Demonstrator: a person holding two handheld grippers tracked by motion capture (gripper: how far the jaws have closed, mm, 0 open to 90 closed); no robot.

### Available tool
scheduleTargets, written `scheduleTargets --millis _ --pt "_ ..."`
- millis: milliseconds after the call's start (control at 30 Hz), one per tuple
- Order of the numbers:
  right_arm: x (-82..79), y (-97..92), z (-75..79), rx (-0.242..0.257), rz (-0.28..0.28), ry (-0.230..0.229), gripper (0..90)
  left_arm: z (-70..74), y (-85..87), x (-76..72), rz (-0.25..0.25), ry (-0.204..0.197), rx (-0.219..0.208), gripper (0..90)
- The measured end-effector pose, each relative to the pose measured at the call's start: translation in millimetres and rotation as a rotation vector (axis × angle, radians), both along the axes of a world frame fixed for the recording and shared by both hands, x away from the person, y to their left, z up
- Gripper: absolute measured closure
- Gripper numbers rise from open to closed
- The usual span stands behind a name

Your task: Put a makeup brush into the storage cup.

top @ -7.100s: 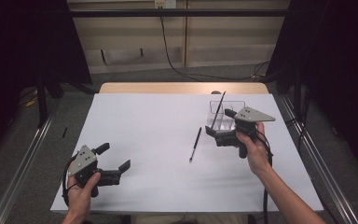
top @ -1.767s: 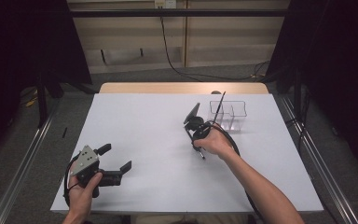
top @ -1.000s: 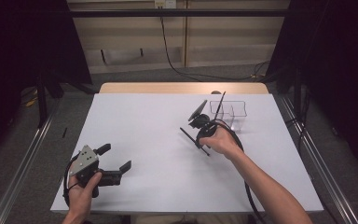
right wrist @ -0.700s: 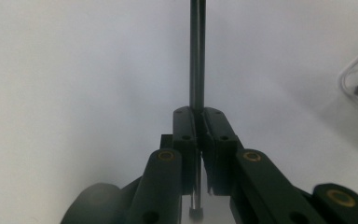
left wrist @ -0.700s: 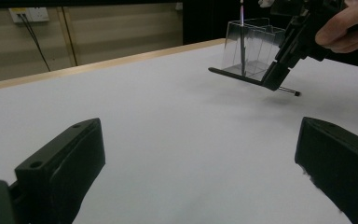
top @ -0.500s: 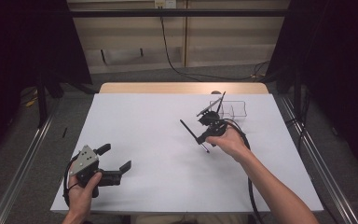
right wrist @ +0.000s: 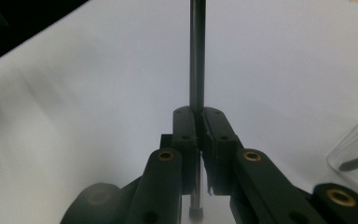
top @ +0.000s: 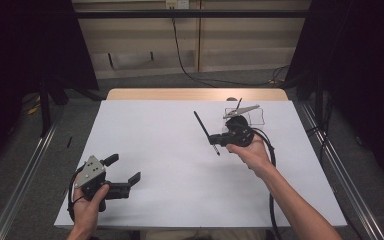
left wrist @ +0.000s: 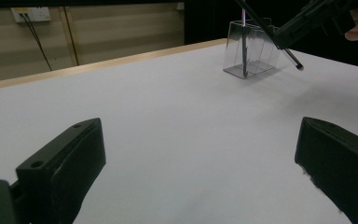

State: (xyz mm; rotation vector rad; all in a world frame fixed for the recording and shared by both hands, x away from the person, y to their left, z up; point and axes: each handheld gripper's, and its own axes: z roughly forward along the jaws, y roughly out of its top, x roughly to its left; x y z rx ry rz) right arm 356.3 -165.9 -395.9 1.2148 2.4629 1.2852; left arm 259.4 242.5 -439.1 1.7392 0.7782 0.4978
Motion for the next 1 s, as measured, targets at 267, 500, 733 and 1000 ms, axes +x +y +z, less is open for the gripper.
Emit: scheduleTargets --millis 267,500,733,1000 --pt "-6.5 -9.9 7.4 0.107 0.018 -0.074 84.7 0.4 0.4 -0.2 0.002 -0.004 -0.003 2.0" --pt "-9.4 -23.7 12.5 0.169 0.023 -0.117 84.7 0.1 0.9 0.0 0.002 -0.004 -0.001 2.0" --pt "-14.4 -29.4 23.9 0.187 0.078 -0.164 84.7 0.6 0.1 -1.2 -0.002 -0.005 -0.005 2.3" --pt "-23.1 -35.4 39.9 0.17 0.13 -0.205 84.7 1.1 1.5 -2.5 -0.003 -0.009 -0.013 2.3"
